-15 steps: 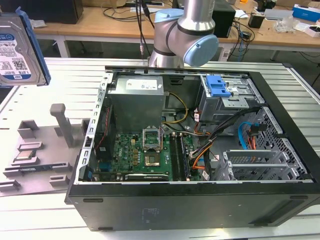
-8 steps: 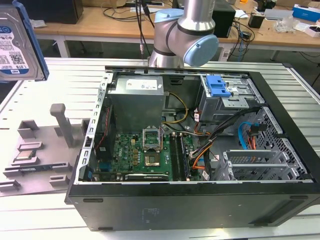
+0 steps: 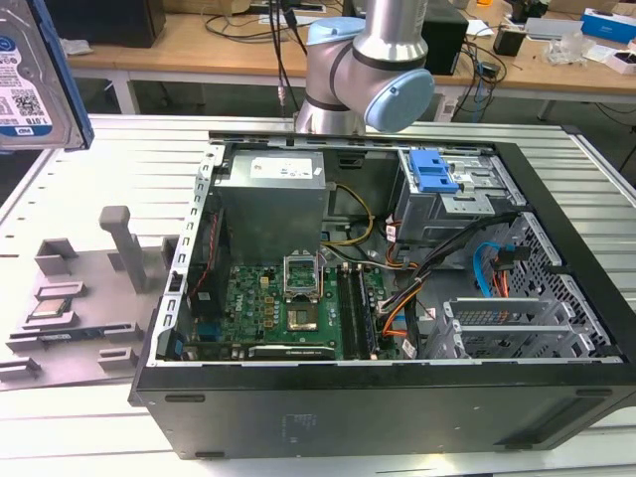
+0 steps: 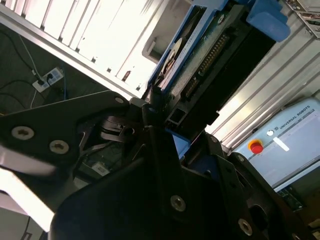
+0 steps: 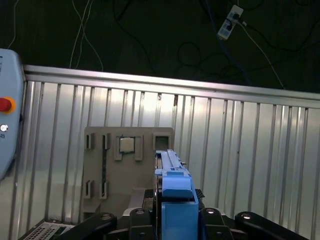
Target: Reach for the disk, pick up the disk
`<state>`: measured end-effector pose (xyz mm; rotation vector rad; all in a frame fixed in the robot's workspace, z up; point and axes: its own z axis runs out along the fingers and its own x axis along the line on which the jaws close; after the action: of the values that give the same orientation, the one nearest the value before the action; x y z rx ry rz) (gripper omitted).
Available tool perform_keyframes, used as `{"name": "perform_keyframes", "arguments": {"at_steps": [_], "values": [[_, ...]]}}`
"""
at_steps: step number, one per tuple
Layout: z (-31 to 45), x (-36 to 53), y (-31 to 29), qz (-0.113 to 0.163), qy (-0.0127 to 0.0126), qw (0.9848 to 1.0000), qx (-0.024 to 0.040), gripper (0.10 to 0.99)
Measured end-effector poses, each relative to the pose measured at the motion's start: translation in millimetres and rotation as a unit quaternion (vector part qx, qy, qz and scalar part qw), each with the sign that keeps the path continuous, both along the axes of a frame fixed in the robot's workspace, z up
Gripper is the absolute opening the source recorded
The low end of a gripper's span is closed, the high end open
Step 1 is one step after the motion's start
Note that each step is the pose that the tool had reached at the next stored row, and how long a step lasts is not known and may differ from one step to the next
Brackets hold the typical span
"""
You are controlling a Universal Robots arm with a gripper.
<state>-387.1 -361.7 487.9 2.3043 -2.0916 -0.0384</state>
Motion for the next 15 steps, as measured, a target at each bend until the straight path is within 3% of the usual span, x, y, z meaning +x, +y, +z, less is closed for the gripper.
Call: {"name": "perform_keyframes", "arguments": {"at_steps": [6,8,14,15], "values": [[0.0,0.0,0.0,0.0,0.0,1.0,0.0002,0.369],[0.0,3.9,0.0,0.0,0.0,1.0,0.0002,0.369],[0.0,38.7,0.0,0.0,0.0,1.0,0.0002,0.369],[0.1,41.1,0.0,0.0,0.0,1.0,0.0002,0.369]]}}
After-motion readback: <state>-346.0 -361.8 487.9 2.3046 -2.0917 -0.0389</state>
